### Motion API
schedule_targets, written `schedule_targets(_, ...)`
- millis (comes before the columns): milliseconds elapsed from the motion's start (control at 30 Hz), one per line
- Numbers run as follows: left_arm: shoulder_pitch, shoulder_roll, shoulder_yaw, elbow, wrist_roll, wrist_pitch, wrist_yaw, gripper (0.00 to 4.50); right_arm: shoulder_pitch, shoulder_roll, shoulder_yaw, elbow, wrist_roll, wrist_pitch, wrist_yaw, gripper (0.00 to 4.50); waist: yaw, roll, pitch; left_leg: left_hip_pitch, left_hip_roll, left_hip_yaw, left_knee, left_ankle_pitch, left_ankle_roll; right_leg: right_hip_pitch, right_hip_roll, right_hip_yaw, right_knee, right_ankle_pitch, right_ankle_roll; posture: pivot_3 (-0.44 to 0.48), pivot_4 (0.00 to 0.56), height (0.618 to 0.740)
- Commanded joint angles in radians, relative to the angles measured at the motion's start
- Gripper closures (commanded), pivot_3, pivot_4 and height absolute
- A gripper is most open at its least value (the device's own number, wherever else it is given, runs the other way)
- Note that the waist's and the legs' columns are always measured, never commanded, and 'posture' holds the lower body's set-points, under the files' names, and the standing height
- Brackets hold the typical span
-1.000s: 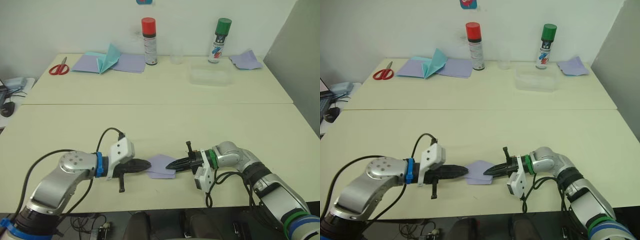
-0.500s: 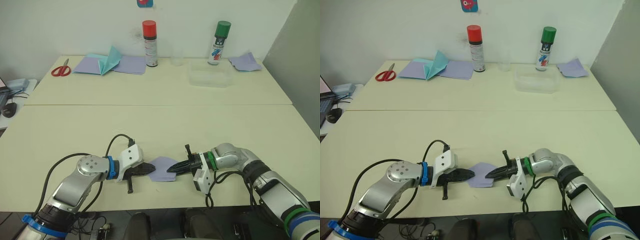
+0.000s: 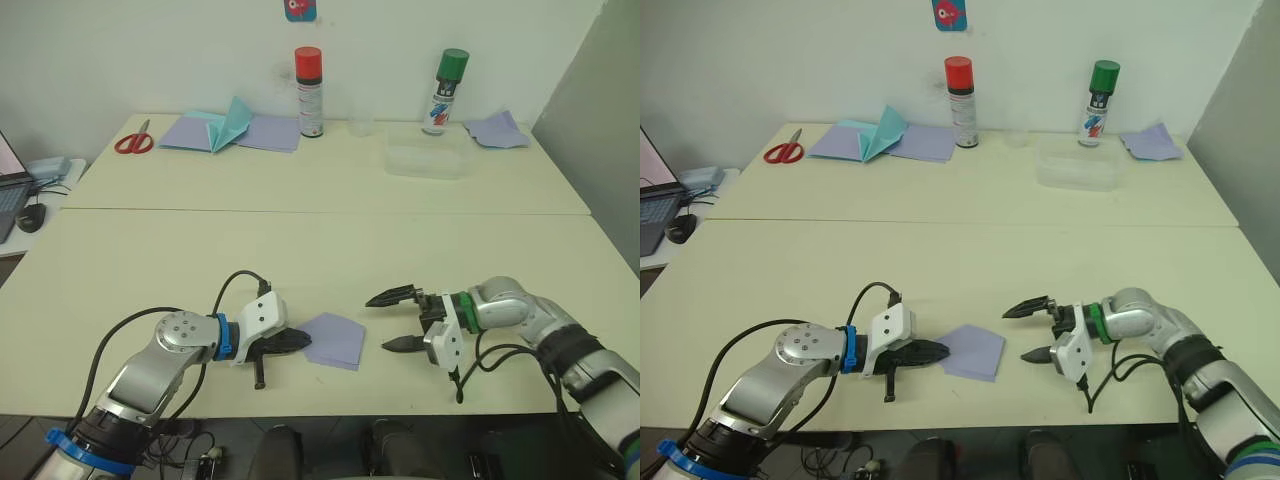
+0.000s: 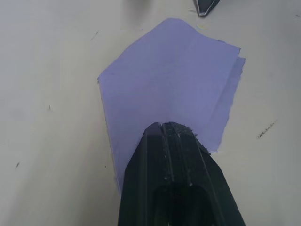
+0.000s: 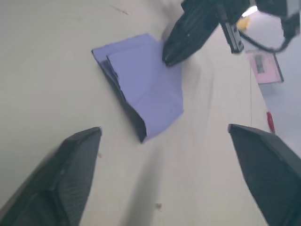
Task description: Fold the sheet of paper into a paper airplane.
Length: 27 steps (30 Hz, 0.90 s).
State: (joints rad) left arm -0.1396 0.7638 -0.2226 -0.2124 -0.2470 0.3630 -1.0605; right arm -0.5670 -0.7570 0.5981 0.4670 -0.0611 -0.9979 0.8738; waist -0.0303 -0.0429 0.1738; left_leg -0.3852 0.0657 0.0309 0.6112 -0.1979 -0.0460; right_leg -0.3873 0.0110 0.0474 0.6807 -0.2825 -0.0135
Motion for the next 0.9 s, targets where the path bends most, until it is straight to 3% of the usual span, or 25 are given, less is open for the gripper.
schedule_targets(33,0.037,0.037,0.007,0.024,0.018,0.026,-0.010,4.50,0.102,-0.058,-0.074,-0.274,0.285,0.504,0.095,0.05,0.000,0.000,0.000,0.000,0.001,0.000,-0.001,0.000,0.000,0.000,0.000,0.000,0.000,0.000,0.000,0.000,0.150,0.740)
schedule_targets(133,0.044,0.034,0.010,0.028,0.021,0.020,-0.004,4.50,0.177,-0.082,-0.158,-0.496,0.529,0.972,0.048,0.05,-0.006,0.002,0.000,0.001,0.002,-0.001,-0.001,0.000,0.000,-0.001,0.000,0.000,0.001,0.000,0.000,0.000,0.150,0.740)
schedule_targets(200,0.048,0.030,0.011,0.024,0.018,0.024,-0.002,4.50,0.198,-0.077,-0.234,-0.605,0.770,1.332,-0.059,0.22,-0.006,0.002,0.000,0.002,0.003,-0.001,-0.002,0.000,0.000,-0.001,0.000,0.000,0.001,0.000,0.000,0.000,0.150,0.740)
schedule_targets(267,0.050,0.027,0.009,0.021,0.016,0.025,-0.001,4.50,0.208,-0.063,-0.302,-0.665,0.961,1.599,-0.154,0.62,-0.004,0.002,0.000,0.002,0.003,-0.002,-0.001,0.000,0.000,-0.001,0.000,0.000,0.001,0.000,0.000,0.000,0.150,0.740)
schedule_targets(367,0.049,0.026,0.008,0.018,0.016,0.024,-0.002,4.50,0.217,-0.028,-0.377,-0.711,1.133,1.837,-0.268,1.71,-0.003,0.002,0.000,0.002,0.003,-0.002,-0.001,0.000,0.000,-0.001,0.000,0.000,0.000,-0.001,-0.002,0.000,0.150,0.740)
schedule_targets(433,0.048,0.026,0.007,0.015,0.015,0.026,-0.003,4.50,0.215,0.010,-0.427,-0.724,1.232,1.956,-0.365,2.38,-0.003,0.002,0.000,0.001,0.002,-0.002,-0.001,0.000,0.000,-0.001,0.000,0.001,-0.001,-0.003,-0.005,0.000,0.150,0.740)
schedule_targets(633,0.049,0.030,0.007,0.011,0.012,0.026,-0.007,4.50,0.202,0.092,-0.515,-0.664,1.470,2.210,-0.617,2.38,-0.003,0.002,0.000,-0.008,0.000,-0.001,-0.002,0.000,0.000,-0.006,0.000,-0.001,-0.002,0.000,0.002,0.000,0.150,0.740)
schedule_targets(900,0.064,0.030,0.008,-0.006,0.007,0.038,-0.007,4.50,0.193,0.187,-0.551,-0.574,1.612,2.304,-0.860,2.38,-0.003,0.003,-0.001,-0.017,-0.001,0.000,-0.001,0.000,0.000,-0.017,0.002,0.000,-0.002,0.001,0.004,0.000,0.150,0.740)
